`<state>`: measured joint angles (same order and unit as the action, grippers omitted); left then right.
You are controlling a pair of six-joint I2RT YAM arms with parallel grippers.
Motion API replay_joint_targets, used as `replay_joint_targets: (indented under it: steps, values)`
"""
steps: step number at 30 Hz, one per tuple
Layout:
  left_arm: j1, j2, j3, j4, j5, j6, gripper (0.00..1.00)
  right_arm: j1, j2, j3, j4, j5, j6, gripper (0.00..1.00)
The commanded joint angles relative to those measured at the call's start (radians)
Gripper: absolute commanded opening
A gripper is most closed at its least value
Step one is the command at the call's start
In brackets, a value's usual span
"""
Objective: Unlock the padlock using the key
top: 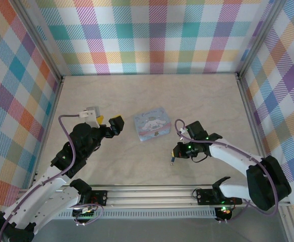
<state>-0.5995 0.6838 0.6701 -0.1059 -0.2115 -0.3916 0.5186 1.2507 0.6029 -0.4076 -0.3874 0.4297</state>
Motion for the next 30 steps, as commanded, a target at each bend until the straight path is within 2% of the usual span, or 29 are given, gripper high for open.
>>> replay_joint_targets:
  steps: [1, 12, 30]
  values:
    - [0.001, -0.012, -0.010, -0.013, -0.018, 0.014, 1.00, 0.012, 0.036, 0.003, 0.064, -0.037, 0.014, 0.00]
    - [0.001, -0.013, -0.012, -0.016, -0.017, 0.004, 1.00, 0.037, 0.138, 0.008, 0.162, -0.028, 0.030, 0.00]
    - [0.001, -0.023, -0.008, -0.028, -0.025, 0.007, 1.00, 0.047, 0.240, 0.010, 0.212, -0.015, 0.040, 0.01]
